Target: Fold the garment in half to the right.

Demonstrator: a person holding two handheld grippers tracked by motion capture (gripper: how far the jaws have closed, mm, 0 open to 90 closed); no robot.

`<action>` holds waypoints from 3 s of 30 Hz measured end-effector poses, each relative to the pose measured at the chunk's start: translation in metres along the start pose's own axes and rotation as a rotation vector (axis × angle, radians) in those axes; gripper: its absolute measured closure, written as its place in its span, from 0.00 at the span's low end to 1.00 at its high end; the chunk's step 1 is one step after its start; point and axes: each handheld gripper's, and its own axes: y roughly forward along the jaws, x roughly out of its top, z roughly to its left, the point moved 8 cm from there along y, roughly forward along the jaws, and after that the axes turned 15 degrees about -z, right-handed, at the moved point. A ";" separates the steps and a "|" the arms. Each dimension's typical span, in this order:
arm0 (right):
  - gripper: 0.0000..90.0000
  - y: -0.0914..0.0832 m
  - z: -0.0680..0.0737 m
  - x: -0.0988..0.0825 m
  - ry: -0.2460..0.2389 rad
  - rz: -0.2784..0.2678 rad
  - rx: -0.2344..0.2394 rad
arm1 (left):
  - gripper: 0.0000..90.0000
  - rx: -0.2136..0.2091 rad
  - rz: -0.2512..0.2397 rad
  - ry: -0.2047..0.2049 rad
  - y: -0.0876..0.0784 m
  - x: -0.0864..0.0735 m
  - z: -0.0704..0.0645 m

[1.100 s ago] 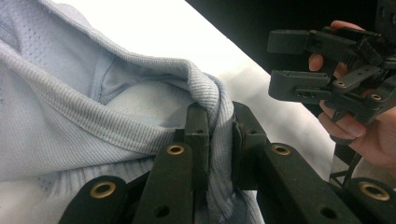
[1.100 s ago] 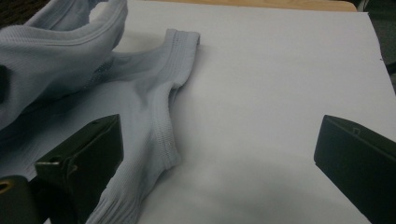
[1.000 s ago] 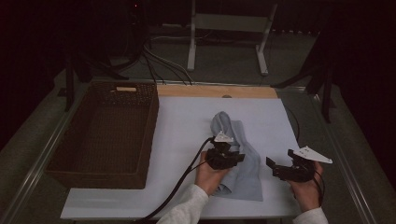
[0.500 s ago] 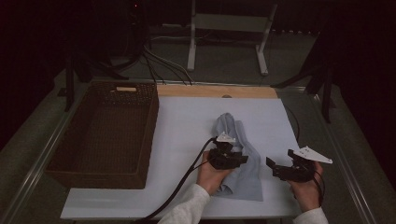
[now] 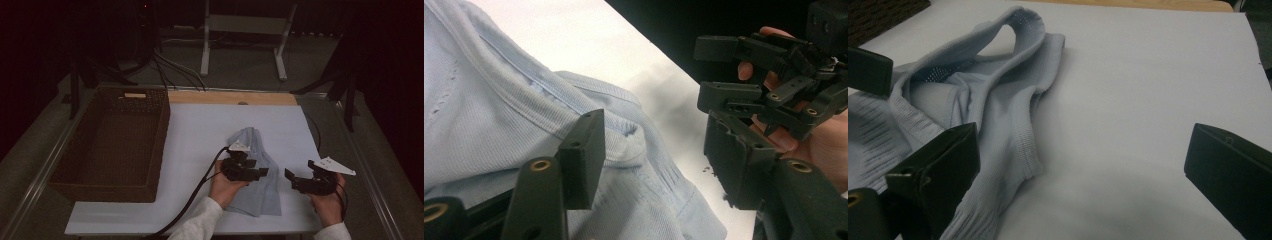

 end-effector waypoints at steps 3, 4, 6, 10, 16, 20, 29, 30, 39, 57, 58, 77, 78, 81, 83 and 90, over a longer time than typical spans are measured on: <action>0.02 0.000 0.000 0.000 0.000 0.000 0.000 | 0.37 0.020 -0.006 0.035 -0.002 0.001 -0.001; 0.02 0.000 0.000 0.000 -0.001 0.000 0.002 | 0.33 0.026 -0.008 0.040 -0.002 0.001 -0.001; 0.02 0.000 0.001 0.000 -0.002 0.001 0.002 | 0.26 0.037 -0.007 0.049 -0.002 0.001 0.000; 0.02 0.001 0.002 -0.001 -0.003 0.004 0.005 | 0.17 0.058 -0.012 0.064 -0.004 0.002 0.002; 0.02 0.001 0.003 -0.001 -0.004 0.005 0.011 | 0.04 0.066 -0.018 0.089 -0.008 0.004 0.003; 0.02 0.001 0.004 -0.001 0.003 0.007 0.016 | 0.00 0.062 -0.027 0.120 -0.012 0.004 0.002; 0.02 0.002 0.009 0.000 0.007 0.014 0.033 | 0.00 0.078 -0.037 0.169 -0.025 0.002 0.005; 0.02 0.003 0.010 -0.001 0.007 0.017 0.038 | 0.00 0.079 -0.032 0.172 -0.027 0.001 0.005; 0.07 0.007 0.022 0.000 0.002 0.026 0.068 | 0.01 0.106 -0.033 0.183 -0.048 -0.003 0.013; 0.38 0.017 0.045 0.002 0.014 0.039 0.153 | 0.15 0.113 -0.009 0.151 -0.062 -0.030 0.022; 0.40 0.018 0.046 0.002 0.013 0.041 0.162 | 0.16 0.109 -0.005 0.149 -0.062 -0.032 0.022; 0.51 0.031 0.063 -0.009 -0.011 0.124 0.224 | 0.24 0.078 0.056 0.140 -0.062 -0.055 0.019; 0.52 0.032 0.064 -0.010 -0.010 0.136 0.228 | 0.26 0.087 0.061 0.145 -0.062 -0.056 0.020; 0.56 0.033 0.065 -0.012 -0.010 0.151 0.236 | 0.32 0.105 0.076 0.153 -0.061 -0.060 0.021; 0.57 0.033 0.065 -0.012 -0.007 0.156 0.239 | 0.34 0.117 0.079 0.159 -0.062 -0.060 0.022; 0.73 0.037 0.066 -0.017 0.010 0.196 0.241 | 0.51 0.119 0.100 0.152 -0.065 -0.064 0.025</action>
